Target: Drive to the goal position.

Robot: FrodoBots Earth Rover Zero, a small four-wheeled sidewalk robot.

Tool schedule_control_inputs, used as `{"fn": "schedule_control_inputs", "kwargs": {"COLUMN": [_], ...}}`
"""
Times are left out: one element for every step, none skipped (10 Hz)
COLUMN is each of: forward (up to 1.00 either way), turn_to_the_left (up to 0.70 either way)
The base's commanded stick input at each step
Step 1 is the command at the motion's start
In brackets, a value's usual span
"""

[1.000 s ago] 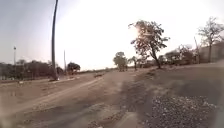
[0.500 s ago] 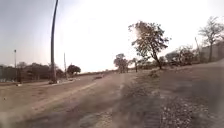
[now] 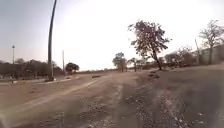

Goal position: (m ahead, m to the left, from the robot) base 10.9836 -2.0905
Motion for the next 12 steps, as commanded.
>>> {"fn": "schedule_control_inputs", "kwargs": {"forward": [0.7, 0.7, 0.7, 0.7, 0.7, 0.7, 0.7, 0.7, 0.7, 0.7, 0.7, 0.7], "turn_to_the_left": [0.0, 0.0, -0.13, -0.3, 0.0, 0.0, 0.0, 0.0, 0.0, 0.0, 0.0, 0.0]}}
